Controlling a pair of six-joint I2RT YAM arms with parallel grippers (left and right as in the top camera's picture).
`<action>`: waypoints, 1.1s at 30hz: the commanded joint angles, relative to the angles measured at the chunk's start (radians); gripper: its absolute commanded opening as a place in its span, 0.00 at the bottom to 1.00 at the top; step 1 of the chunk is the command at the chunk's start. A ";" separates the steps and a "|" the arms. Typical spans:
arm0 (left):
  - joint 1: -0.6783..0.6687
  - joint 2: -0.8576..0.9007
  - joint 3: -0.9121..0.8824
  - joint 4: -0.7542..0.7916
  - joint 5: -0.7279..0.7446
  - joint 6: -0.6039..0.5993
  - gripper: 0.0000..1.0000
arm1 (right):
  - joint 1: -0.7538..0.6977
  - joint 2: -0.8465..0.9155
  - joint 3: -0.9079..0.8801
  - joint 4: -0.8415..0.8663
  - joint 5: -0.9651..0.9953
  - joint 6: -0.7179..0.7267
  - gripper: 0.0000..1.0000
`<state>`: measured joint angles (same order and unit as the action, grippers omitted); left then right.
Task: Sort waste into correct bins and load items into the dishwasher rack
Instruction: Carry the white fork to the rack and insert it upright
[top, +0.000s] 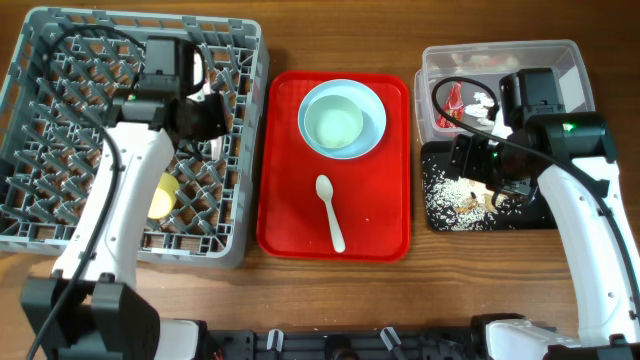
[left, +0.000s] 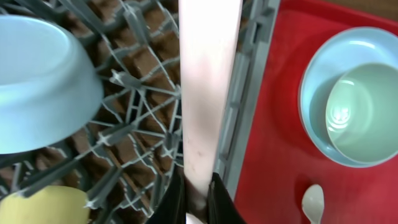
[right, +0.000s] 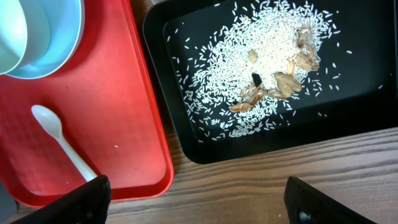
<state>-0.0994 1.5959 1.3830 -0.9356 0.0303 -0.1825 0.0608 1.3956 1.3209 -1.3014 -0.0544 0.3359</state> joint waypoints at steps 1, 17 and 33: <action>-0.010 0.072 0.003 -0.005 0.036 0.022 0.04 | -0.002 -0.007 0.001 0.001 0.018 0.004 0.90; -0.010 0.211 0.003 -0.005 0.071 0.019 0.46 | -0.002 -0.007 0.001 -0.002 0.016 0.004 0.90; -0.294 0.010 0.004 -0.104 -0.008 -0.105 0.49 | -0.002 -0.007 0.001 -0.002 0.014 0.004 0.90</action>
<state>-0.3141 1.5803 1.3861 -1.0042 0.1699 -0.2314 0.0608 1.3956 1.3209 -1.3018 -0.0544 0.3359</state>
